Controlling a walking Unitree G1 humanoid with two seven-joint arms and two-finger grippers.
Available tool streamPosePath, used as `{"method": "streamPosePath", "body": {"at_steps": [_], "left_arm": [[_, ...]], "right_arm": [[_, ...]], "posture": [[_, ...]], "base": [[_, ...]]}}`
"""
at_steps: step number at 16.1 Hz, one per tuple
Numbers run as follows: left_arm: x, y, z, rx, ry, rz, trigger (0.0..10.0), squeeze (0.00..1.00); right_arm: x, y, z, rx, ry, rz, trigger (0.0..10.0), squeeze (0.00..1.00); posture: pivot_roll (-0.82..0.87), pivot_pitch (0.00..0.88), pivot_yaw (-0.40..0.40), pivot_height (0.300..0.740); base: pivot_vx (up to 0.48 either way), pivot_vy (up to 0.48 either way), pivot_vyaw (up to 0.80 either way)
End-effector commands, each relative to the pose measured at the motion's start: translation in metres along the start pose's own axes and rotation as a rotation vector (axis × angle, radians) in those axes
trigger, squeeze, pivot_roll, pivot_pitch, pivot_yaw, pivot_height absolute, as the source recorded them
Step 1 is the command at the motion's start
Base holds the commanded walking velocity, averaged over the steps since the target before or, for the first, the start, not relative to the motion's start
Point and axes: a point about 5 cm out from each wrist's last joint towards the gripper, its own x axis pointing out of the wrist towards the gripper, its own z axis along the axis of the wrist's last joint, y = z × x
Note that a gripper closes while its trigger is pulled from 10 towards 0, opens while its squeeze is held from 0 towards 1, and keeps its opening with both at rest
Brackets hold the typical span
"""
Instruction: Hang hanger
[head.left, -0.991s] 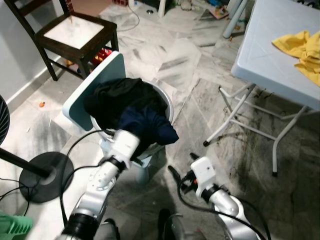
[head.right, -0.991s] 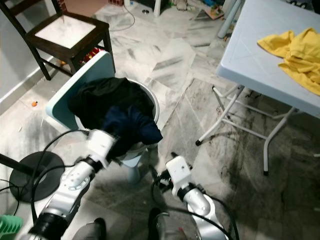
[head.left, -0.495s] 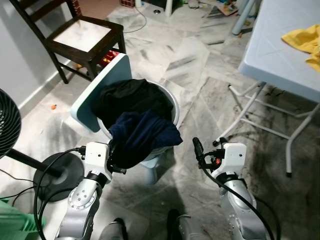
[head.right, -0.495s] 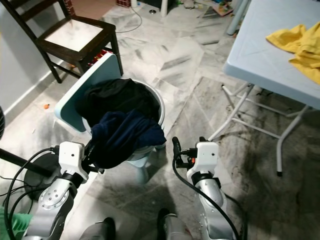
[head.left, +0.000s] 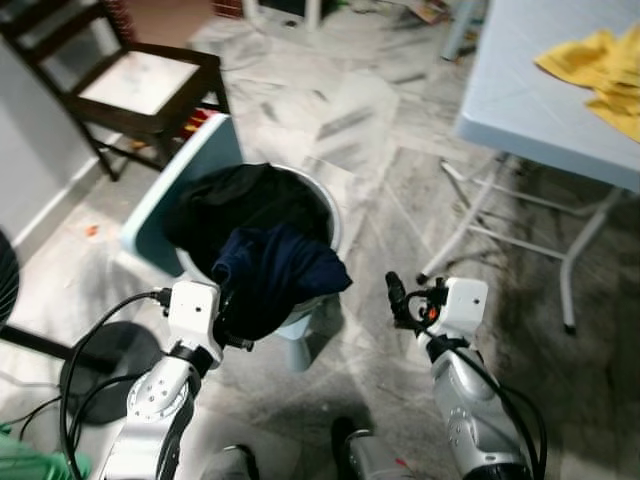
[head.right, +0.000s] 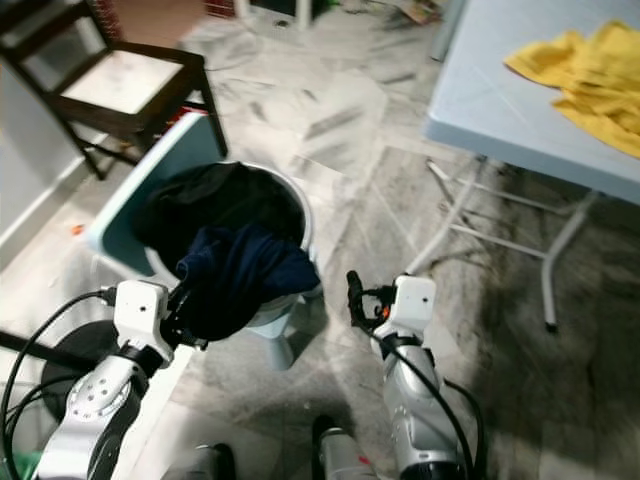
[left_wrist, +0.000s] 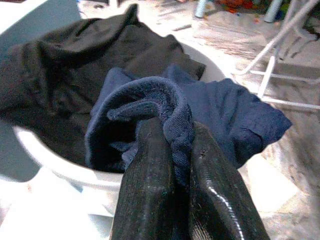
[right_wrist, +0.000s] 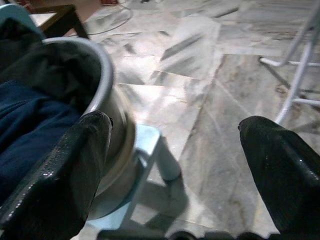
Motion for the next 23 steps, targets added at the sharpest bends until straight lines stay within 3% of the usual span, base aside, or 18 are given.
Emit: {"method": "streamPosePath", "body": {"at_steps": [1, 5, 7, 11, 14, 17, 23], "left_arm": [[0.000, -0.006, -0.002, 0.014, 0.008, -0.016, 0.0, 0.00], [0.018, -0.022, 0.004, -0.029, -0.013, -0.073, 0.0, 0.00], [0.029, -0.033, 0.010, -0.036, -0.021, -0.141, 0.0, 0.00], [0.038, -0.048, 0.013, -0.057, -0.015, -0.223, 0.0, 0.00], [0.042, -0.048, 0.014, -0.044, -0.017, -0.268, 0.0, 0.00], [0.048, -0.044, 0.016, -0.063, -0.023, -0.244, 0.0, 0.00], [0.064, -0.042, 0.021, -0.047, -0.042, -0.242, 0.0, 0.00]], "right_arm": [[0.003, -0.002, 0.001, -0.006, -0.003, 0.012, 10.0, 0.00], [0.001, -0.020, 0.006, -0.018, -0.028, -0.060, 10.0, 0.00], [-0.003, -0.022, 0.006, -0.017, -0.045, -0.088, 10.0, 0.00], [-0.015, -0.028, 0.002, -0.011, -0.053, -0.150, 10.0, 0.00], [-0.017, -0.026, 0.002, -0.001, -0.056, -0.169, 10.0, 0.00], [-0.011, -0.024, 0.006, -0.027, -0.052, -0.123, 10.0, 0.00], [-0.002, -0.039, 0.010, -0.035, -0.063, -0.167, 10.0, 0.00]], "posture": [[0.10, 0.218, -0.022, 0.740], [0.06, 0.206, -0.011, 0.740], [0.02, 0.216, 0.015, 0.740], [-0.04, 0.234, 0.051, 0.740], [-0.06, 0.204, 0.039, 0.740], [-0.04, 0.205, 0.037, 0.740], [-0.03, 0.162, 0.036, 0.740]], "base": [[0.000, 0.000, 0.00], [0.000, -0.173, 0.00], [0.000, -0.405, 0.00], [0.000, -0.434, 0.00], [0.000, -0.393, -0.53], [0.000, -0.390, -0.80], [0.000, -0.365, -0.80]]}}
